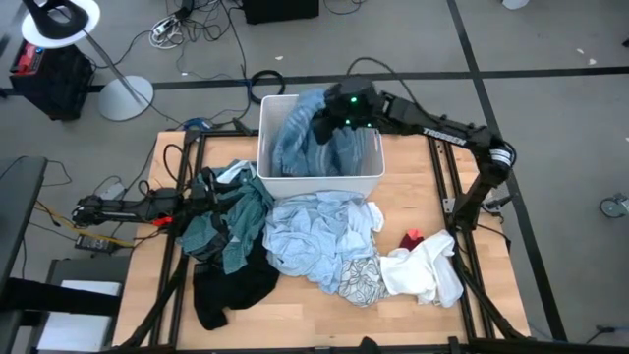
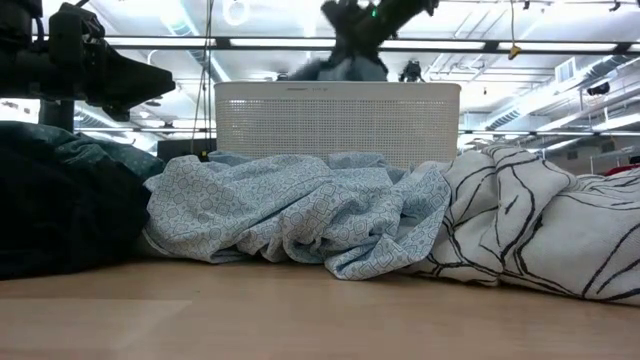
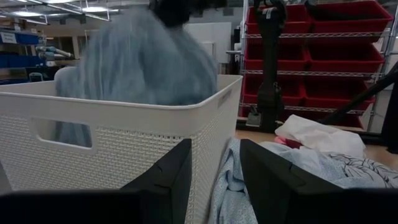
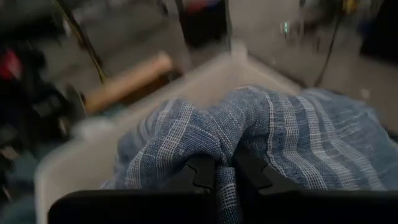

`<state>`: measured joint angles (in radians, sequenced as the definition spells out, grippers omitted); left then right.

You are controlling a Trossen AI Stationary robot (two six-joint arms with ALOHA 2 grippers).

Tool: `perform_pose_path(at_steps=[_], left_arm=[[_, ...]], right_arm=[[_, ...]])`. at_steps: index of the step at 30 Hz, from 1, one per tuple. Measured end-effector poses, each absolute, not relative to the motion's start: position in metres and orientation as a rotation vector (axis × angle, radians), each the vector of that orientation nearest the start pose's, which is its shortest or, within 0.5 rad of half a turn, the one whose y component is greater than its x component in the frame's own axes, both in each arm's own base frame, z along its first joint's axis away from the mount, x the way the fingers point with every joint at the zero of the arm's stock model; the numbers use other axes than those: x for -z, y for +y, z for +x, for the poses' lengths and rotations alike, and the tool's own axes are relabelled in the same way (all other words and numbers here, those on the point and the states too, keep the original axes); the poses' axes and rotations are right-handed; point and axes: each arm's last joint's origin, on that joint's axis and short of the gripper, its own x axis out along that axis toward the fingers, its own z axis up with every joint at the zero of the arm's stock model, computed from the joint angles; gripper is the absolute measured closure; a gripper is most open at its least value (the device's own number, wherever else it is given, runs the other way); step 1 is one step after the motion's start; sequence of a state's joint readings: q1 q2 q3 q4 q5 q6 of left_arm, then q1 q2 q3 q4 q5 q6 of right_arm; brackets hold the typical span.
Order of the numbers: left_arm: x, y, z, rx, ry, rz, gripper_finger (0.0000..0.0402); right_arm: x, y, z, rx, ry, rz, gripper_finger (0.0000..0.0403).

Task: Sort clothes
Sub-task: Put the blue blanket into the white laundry bin

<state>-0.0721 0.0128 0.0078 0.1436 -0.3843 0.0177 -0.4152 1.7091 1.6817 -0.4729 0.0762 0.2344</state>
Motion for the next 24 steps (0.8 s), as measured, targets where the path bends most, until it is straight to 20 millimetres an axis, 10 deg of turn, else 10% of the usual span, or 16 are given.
perform_pose_path(at_steps=[24], left_arm=[[-0.179,0.004,0.096,-0.313,-0.134,-0.014,0.0259]], right_arm=[[-0.226,-0.180,0.397,0.499,0.996,0.446,0.0371]])
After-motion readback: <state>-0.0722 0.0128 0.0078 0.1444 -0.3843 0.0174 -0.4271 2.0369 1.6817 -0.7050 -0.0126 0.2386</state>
